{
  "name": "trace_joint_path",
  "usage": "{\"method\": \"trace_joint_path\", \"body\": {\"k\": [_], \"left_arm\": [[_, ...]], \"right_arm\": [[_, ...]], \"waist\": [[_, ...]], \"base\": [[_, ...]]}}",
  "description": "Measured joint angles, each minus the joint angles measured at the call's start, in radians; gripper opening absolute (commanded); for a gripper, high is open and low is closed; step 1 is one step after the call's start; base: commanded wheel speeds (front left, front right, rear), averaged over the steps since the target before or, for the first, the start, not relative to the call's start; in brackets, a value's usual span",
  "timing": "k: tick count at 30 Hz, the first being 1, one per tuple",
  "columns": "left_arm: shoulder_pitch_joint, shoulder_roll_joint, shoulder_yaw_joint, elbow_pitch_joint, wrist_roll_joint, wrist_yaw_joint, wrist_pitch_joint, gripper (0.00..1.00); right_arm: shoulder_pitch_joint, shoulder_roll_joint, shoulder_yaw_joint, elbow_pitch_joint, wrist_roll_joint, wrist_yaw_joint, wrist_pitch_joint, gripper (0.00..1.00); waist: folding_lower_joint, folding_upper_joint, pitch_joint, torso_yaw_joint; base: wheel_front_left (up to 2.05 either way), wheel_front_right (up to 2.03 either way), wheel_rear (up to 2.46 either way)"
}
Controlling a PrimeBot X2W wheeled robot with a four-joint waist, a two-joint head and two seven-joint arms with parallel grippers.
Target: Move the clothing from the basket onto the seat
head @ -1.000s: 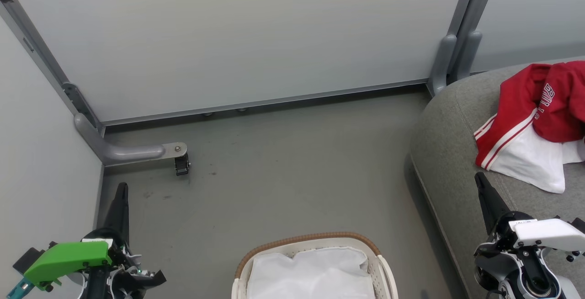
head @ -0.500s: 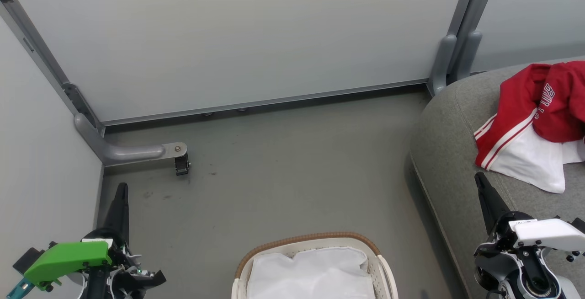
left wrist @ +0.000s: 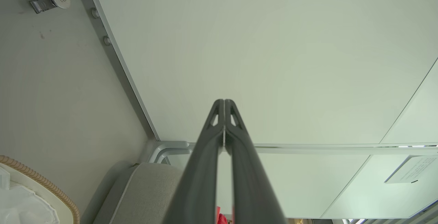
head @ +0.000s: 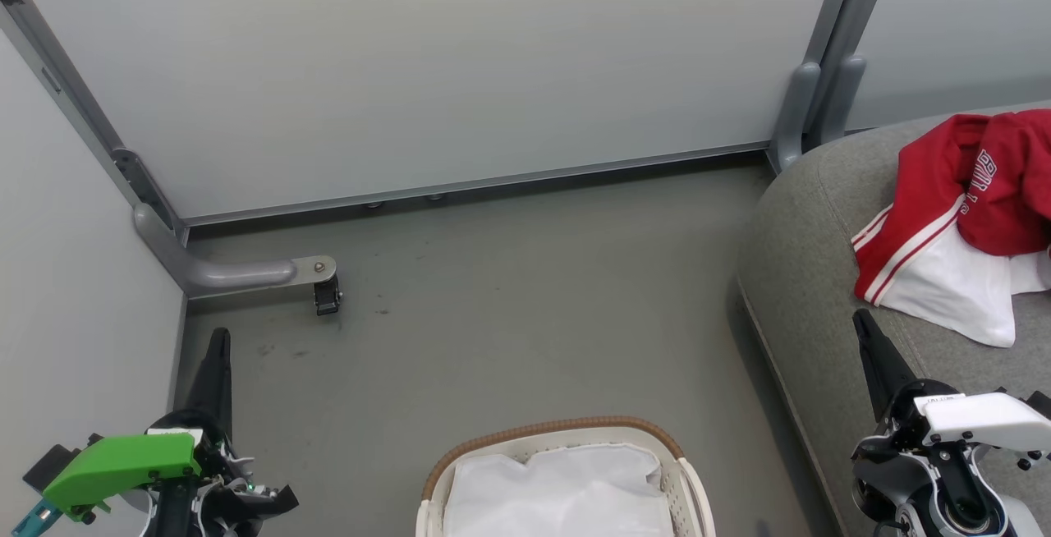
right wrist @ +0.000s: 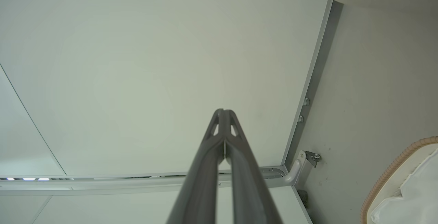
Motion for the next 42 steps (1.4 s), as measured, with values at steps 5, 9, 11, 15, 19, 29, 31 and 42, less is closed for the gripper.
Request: {"method": "trace_joint_path", "body": {"k": [5,9,11,15,19,29,31,42], "left_arm": [[0.000,0.000,0.000,0.000,0.000,0.000,0.000,0.00],[0.000,0.000,0.000,0.000,0.000,0.000,0.000,0.00],[0.000,0.000,0.000,0.000,0.000,0.000,0.000,0.00],[0.000,0.000,0.000,0.000,0.000,0.000,0.000,0.00],[0.000,0.000,0.000,0.000,0.000,0.000,0.000,0.00],[0.000,0.000,0.000,0.000,0.000,0.000,0.000,0.00],[0.000,0.000,0.000,0.000,0.000,0.000,0.000,0.00],[0.000,0.000,0.000,0.000,0.000,0.000,0.000,0.00]], "right_arm": [[0.000,0.000,0.000,0.000,0.000,0.000,0.000,0.00],[0.000,0.000,0.000,0.000,0.000,0.000,0.000,0.00],[0.000,0.000,0.000,0.000,0.000,0.000,0.000,0.00],[0.000,0.000,0.000,0.000,0.000,0.000,0.000,0.00],[0.000,0.000,0.000,0.000,0.000,0.000,0.000,0.00],[0.000,0.000,0.000,0.000,0.000,0.000,0.000,0.00],[0.000,0.000,0.000,0.000,0.000,0.000,0.000,0.00],[0.000,0.000,0.000,0.000,0.000,0.000,0.000,0.00]], "waist": [[0.0000,0.0000,0.000,0.000],[0.0000,0.0000,0.000,0.000],[0.0000,0.0000,0.000,0.000],[0.0000,0.0000,0.000,0.000],[0.0000,0.0000,0.000,0.000],[0.0000,0.0000,0.000,0.000],[0.0000,0.0000,0.000,0.000],[0.0000,0.0000,0.000,0.000]], "base": [[0.00,0.00,0.00],[0.00,0.00,0.00],[0.00,0.00,0.00],[0.00,0.00,0.00],[0.00,0.00,0.00],[0.00,0.00,0.00],[0.00,0.00,0.00],[0.00,0.00,0.00]]}}
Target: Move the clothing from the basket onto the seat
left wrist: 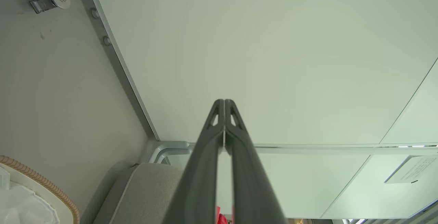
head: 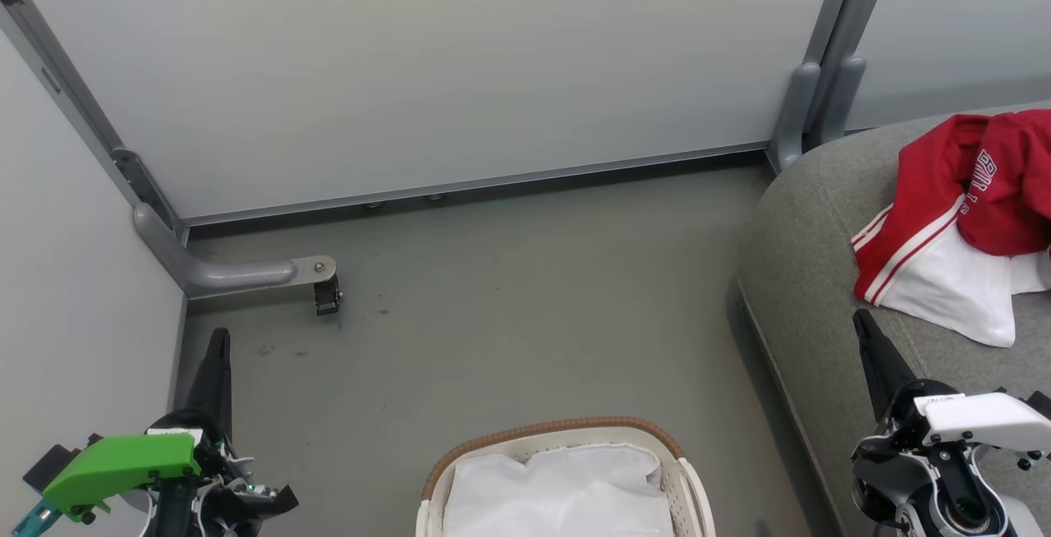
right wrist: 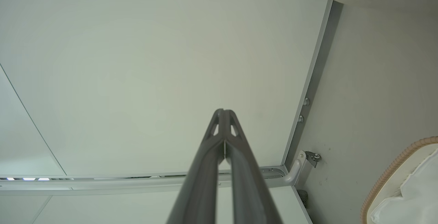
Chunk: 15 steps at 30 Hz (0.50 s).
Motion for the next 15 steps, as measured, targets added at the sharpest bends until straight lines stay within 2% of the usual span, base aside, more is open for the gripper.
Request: {"method": "trace_joint_path", "body": {"k": [15], "left_arm": [[0.000,0.000,0.000,0.000,0.000,0.000,0.000,0.00]], "right_arm": [[0.000,0.000,0.000,0.000,0.000,0.000,0.000,0.00]], "waist": [[0.0000,0.0000,0.000,0.000]], "base": [[0.00,0.00,0.00]]}}
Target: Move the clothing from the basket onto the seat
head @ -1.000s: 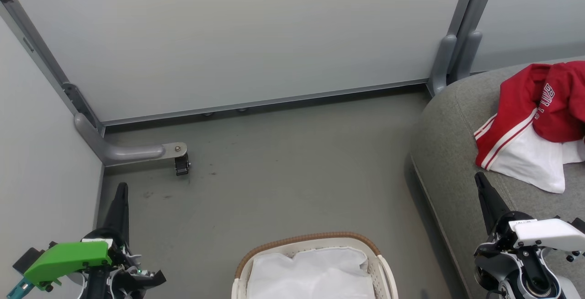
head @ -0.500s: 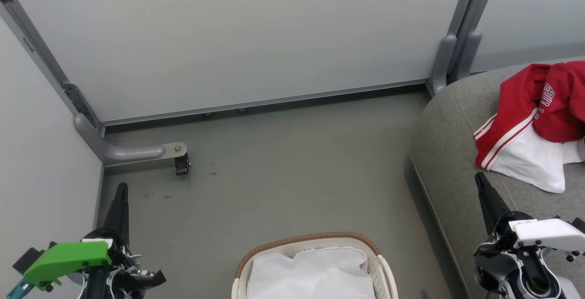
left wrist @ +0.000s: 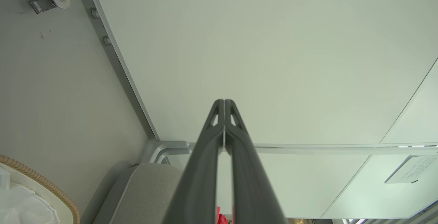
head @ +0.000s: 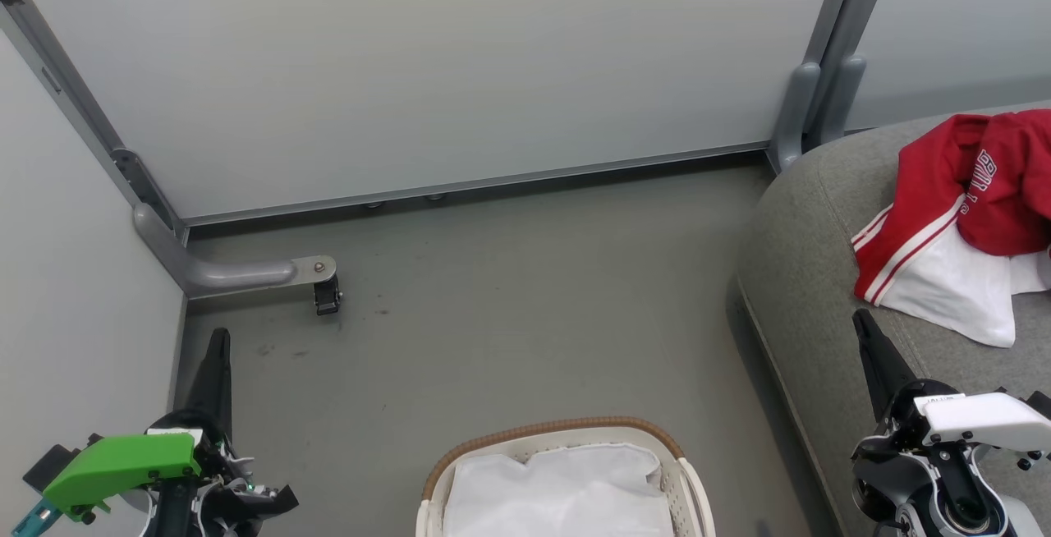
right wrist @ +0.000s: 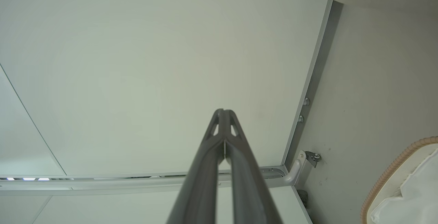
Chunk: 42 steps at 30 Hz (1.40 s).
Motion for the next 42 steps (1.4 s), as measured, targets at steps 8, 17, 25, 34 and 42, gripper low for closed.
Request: {"method": "trace_joint_path", "body": {"k": [8,17,25,34,42], "left_arm": [[0.000,0.000,0.000,0.000,0.000,0.000,0.000,0.00],[0.000,0.000,0.000,0.000,0.000,0.000,0.000,0.00],[0.000,0.000,0.000,0.000,0.000,0.000,0.000,0.00],[0.000,0.000,0.000,0.000,0.000,0.000,0.000,0.00],[0.000,0.000,0.000,0.000,0.000,0.000,0.000,0.00]], "right_arm": [[0.000,0.000,0.000,0.000,0.000,0.000,0.000,0.00],[0.000,0.000,0.000,0.000,0.000,0.000,0.000,0.00],[0.000,0.000,0.000,0.000,0.000,0.000,0.000,0.00],[0.000,0.000,0.000,0.000,0.000,0.000,0.000,0.00],[0.000,0.000,0.000,0.000,0.000,0.000,0.000,0.00]], "waist": [[0.0000,0.0000,0.000,0.000],[0.0000,0.0000,0.000,0.000],[0.0000,0.0000,0.000,0.000],[0.0000,0.0000,0.000,0.000],[0.0000,0.0000,0.000,0.000]], "base": [[0.00,0.00,0.00],[0.00,0.00,0.00],[0.00,0.00,0.00],[0.00,0.00,0.00],[0.00,0.00,0.00]]}}
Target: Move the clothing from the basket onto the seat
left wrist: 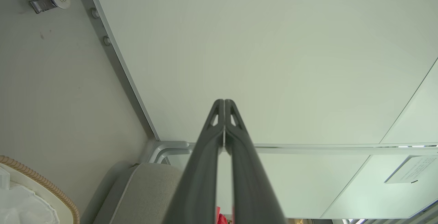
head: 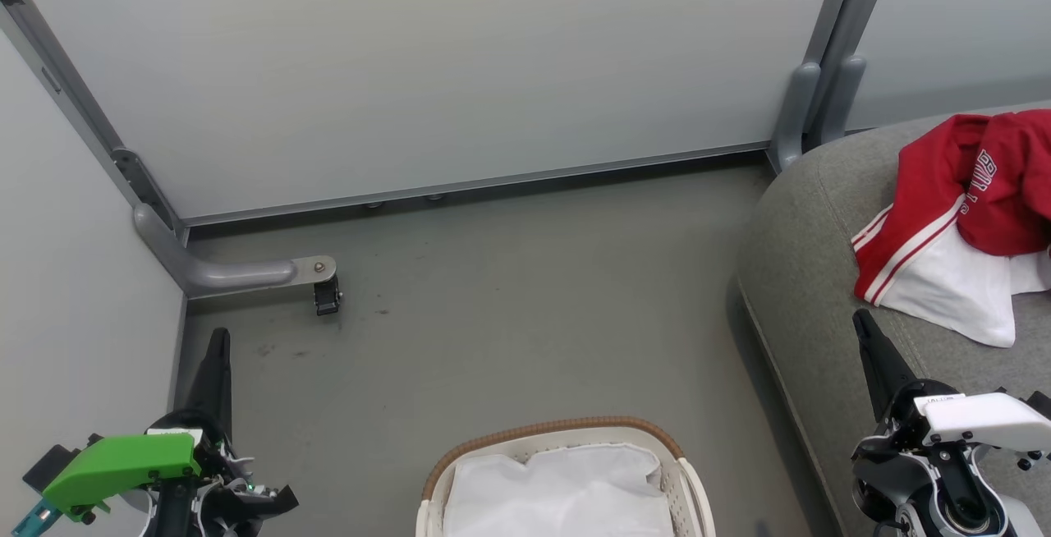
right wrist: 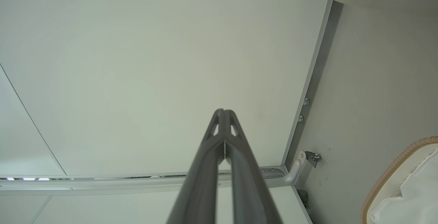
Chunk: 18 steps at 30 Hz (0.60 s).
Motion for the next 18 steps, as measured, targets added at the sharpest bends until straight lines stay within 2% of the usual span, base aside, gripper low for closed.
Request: {"method": "trace_joint_path", "body": {"k": [18], "left_arm": [[0.000,0.000,0.000,0.000,0.000,0.000,0.000,0.00]], "right_arm": [[0.000,0.000,0.000,0.000,0.000,0.000,0.000,0.00]], "waist": [[0.0000,0.0000,0.000,0.000]], "base": [[0.00,0.00,0.00]]}}
